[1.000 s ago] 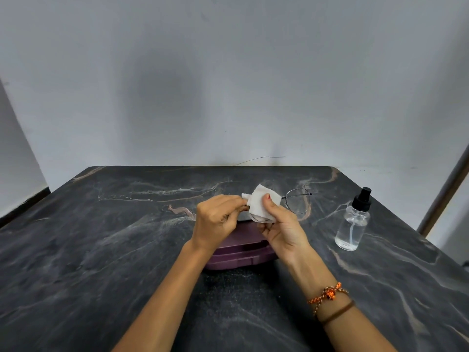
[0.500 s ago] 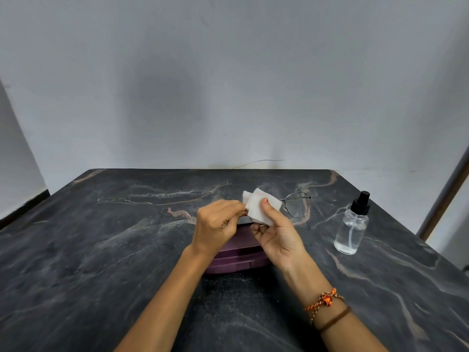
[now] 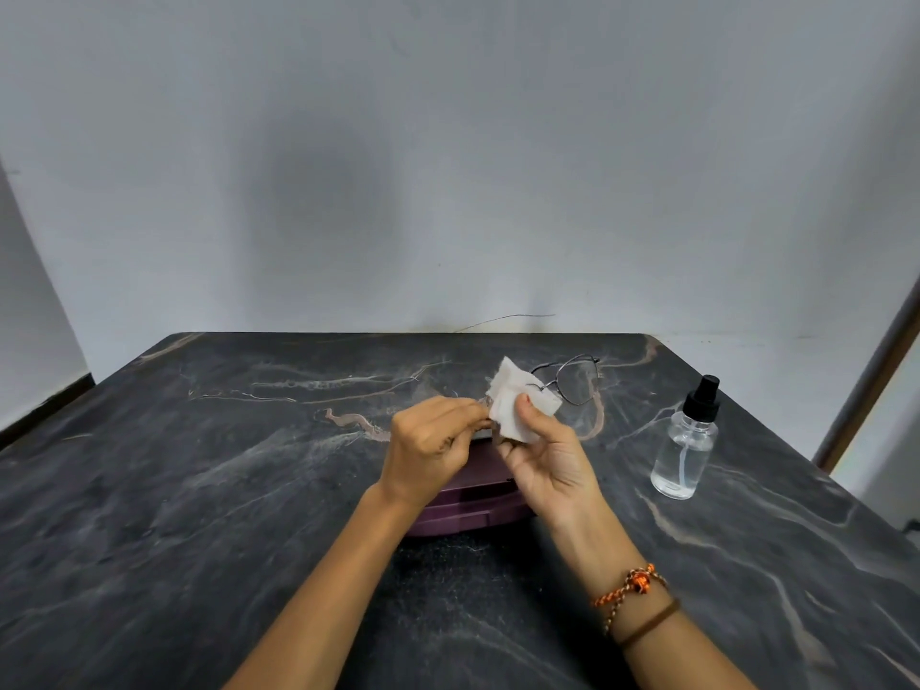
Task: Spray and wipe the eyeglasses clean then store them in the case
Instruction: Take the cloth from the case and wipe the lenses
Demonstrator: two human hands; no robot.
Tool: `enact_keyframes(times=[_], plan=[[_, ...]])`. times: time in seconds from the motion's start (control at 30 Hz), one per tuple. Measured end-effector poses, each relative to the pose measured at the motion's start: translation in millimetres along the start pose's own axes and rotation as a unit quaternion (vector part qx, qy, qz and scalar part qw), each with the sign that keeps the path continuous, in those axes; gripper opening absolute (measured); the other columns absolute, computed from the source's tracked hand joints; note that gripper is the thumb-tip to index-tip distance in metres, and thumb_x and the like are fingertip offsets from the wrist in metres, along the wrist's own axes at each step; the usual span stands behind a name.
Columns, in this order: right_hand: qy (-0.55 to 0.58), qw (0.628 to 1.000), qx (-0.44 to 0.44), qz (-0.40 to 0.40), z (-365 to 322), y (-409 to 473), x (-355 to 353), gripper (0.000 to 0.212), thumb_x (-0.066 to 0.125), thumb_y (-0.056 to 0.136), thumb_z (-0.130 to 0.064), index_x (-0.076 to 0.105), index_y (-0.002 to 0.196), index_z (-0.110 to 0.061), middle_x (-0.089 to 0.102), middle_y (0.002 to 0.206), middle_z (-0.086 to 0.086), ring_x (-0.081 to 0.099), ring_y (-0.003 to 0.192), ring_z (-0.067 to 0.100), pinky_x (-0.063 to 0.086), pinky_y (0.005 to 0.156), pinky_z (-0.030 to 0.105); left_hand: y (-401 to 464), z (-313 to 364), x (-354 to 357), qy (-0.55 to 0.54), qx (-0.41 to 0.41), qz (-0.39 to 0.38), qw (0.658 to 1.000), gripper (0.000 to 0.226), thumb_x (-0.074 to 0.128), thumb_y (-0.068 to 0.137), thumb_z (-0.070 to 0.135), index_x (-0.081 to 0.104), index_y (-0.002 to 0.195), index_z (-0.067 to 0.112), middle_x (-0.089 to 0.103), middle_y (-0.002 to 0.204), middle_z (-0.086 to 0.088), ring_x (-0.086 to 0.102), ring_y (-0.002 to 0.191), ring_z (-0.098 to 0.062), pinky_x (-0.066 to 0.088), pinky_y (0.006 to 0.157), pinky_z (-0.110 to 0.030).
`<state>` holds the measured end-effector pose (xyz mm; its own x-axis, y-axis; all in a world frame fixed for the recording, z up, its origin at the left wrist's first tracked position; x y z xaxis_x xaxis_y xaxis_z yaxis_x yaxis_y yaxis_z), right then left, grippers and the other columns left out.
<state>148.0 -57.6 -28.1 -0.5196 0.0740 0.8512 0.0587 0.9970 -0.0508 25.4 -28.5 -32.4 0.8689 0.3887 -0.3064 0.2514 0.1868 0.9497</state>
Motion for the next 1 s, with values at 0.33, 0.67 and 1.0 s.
enact_keyframes(times=[0.33, 0.67, 1.0], plan=[[-0.282, 0.958, -0.055, 0.003, -8, 4, -6, 0.026, 0.068, 0.064, -0.029, 0.071, 0.078, -0.008, 0.073, 0.067, 0.003, 0.066, 0.062, 0.014, 0.051, 0.057, 0.021, 0, 2, -1, 0.004, 0.003, -0.003, 1.000, 0.014, 0.069, 0.058, -0.016, 0.072, 0.068, -0.006, 0.072, 0.066, -0.014, 0.069, 0.058, -0.021, 0.053, 0.055, -0.029], [-0.169, 0.985, -0.012, -0.002, -8, 1, -1, 0.008, 0.058, 0.081, 0.000, 0.062, 0.086, -0.004, 0.069, 0.066, 0.004, 0.067, 0.059, 0.011, 0.054, 0.054, 0.017, -1, -1, -2, 0.005, -0.003, -0.014, 1.000, 0.015, 0.058, 0.073, -0.002, 0.071, 0.066, -0.005, 0.071, 0.064, -0.011, 0.068, 0.058, -0.019, 0.052, 0.058, -0.022], [-0.219, 0.975, -0.026, -0.019, -7, 3, -6, 0.008, 0.060, 0.079, -0.008, 0.063, 0.086, -0.009, 0.072, 0.062, -0.001, 0.067, 0.057, 0.007, 0.054, 0.052, 0.016, -2, -1, -3, 0.016, -0.006, -0.017, 1.000, 0.011, 0.070, 0.057, -0.014, 0.071, 0.064, -0.006, 0.071, 0.063, -0.012, 0.069, 0.057, -0.020, 0.053, 0.058, -0.022]])
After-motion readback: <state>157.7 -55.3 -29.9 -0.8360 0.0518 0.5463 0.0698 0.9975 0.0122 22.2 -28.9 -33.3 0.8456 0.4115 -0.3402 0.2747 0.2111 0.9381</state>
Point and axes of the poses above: each hand's wrist, its own y-axis towards the middle knuckle, its own x-axis out of the palm, z = x × y, the point moved 1 cm from there along y, towards the middle knuckle
